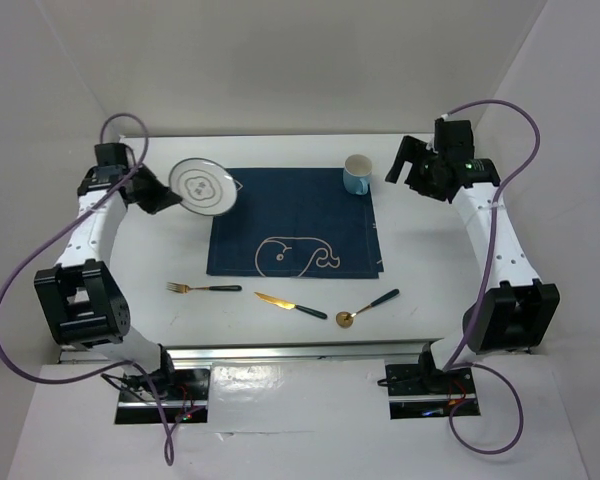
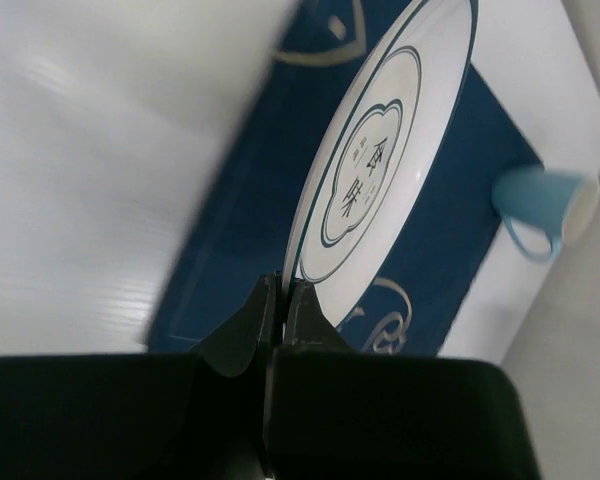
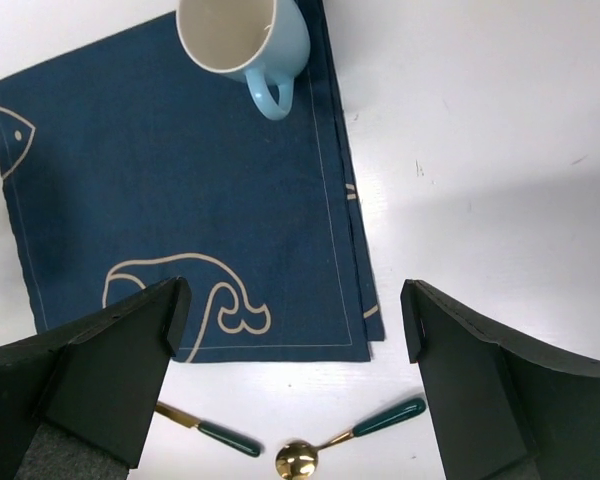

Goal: Set the dinner table for one person

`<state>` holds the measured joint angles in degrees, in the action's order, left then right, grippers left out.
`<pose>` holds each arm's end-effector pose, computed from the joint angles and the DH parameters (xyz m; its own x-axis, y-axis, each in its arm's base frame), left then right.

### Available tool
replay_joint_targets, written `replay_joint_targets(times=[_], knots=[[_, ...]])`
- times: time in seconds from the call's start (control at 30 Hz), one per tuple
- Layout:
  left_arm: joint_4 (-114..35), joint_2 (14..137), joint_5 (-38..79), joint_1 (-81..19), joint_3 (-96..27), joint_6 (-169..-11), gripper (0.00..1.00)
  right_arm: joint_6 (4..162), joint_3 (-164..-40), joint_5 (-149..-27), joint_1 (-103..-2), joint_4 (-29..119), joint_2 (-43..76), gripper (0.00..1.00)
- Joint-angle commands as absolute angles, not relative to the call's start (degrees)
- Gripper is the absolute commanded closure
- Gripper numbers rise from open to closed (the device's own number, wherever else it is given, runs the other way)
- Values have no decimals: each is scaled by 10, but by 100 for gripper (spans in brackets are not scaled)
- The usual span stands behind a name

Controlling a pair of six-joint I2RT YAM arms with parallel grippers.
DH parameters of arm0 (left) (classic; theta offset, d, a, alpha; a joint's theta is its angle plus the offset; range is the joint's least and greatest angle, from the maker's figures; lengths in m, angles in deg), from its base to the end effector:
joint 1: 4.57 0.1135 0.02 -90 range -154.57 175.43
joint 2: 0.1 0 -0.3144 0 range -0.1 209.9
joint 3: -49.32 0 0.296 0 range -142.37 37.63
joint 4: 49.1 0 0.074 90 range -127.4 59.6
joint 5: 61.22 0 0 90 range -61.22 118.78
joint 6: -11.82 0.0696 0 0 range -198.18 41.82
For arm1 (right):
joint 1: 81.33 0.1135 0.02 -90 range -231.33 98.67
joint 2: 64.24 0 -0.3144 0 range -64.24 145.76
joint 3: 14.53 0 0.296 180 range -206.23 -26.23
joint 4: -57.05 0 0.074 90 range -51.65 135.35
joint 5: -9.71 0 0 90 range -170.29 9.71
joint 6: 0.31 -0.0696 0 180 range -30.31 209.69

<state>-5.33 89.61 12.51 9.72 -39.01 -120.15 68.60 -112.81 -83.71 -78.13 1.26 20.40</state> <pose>0.4056 0.0832 0.3209 -0.4804 -0.7848 -0.3915 -0.4932 0.6109 -0.6193 0.3838 0.0256 0.4000 -0.6611 0.3228 -0.6773 0.1479 0.9411 0.3041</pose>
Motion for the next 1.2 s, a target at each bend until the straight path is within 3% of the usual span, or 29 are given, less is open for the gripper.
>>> replay_joint_targets(times=[0.0,0.4,0.93,1.03,1.13,1.17], knots=[[-93,884,45,28,-390,-1189,100,694,-1113,-828,-783,12,169,0],[-179,1036,-1,-134,-436,-1228,100,694,-1081,-811,-783,-26,110,0],[-157,1154,46,-164,-501,-1212,100,689,-1069,-811,-783,-44,104,0],[-96,1175,79,-170,-544,-1191,84,683,-1074,-806,-771,-44,109,0],[-59,1180,121,-175,-556,-1176,56,683,-1074,-799,-758,-44,109,0],[-52,1175,131,-175,-562,-1176,38,683,-1074,-799,-753,-44,109,0]])
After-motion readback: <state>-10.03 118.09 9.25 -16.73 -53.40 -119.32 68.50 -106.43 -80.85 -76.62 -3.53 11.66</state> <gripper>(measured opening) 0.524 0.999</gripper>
